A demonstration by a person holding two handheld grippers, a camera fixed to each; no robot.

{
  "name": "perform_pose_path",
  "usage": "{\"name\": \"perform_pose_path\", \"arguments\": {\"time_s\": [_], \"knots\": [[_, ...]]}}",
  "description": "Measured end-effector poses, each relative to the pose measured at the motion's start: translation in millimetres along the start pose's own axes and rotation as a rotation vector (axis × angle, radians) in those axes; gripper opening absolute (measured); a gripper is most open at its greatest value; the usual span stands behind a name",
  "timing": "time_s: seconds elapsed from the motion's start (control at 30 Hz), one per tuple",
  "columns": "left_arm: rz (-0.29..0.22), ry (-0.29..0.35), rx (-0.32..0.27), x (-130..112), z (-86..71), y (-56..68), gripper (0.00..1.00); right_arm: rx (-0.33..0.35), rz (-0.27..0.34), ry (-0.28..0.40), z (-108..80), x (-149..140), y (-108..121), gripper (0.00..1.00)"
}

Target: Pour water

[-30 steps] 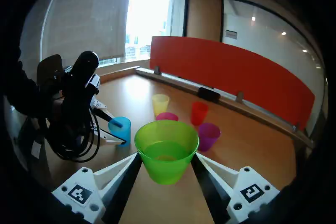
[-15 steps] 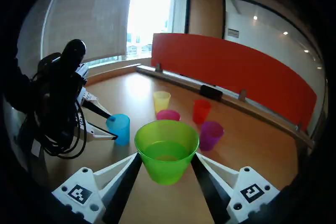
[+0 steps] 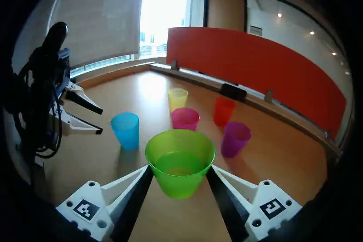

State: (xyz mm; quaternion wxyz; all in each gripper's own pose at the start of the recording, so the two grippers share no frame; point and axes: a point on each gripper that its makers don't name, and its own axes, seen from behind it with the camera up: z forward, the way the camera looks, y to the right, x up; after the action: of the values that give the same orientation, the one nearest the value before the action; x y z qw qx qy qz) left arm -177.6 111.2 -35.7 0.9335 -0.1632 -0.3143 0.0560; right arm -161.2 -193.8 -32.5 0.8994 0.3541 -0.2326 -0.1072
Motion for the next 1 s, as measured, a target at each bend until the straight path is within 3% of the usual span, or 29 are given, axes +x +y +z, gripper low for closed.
{"name": "perform_pose_path", "arguments": {"time_s": [0.4, 0.7, 1.0], "knots": [[-0.056, -0.011, 0.063, -18.1, -42.0, -18.2, 0.91, 0.024, 0.01, -0.065, 30.9, -39.2, -3.8, 0.85], [-0.078, -0.008, 0.067, -20.0, -52.7, -21.4, 0.91, 0.033, 0.024, -0.104, 45.7, -52.4, -6.4, 0.86], [-0.085, 0.001, 0.067, -15.1, -56.5, -22.9, 0.91, 0.029, 0.028, -0.13, 48.7, -60.3, -6.1, 0.85]]}}
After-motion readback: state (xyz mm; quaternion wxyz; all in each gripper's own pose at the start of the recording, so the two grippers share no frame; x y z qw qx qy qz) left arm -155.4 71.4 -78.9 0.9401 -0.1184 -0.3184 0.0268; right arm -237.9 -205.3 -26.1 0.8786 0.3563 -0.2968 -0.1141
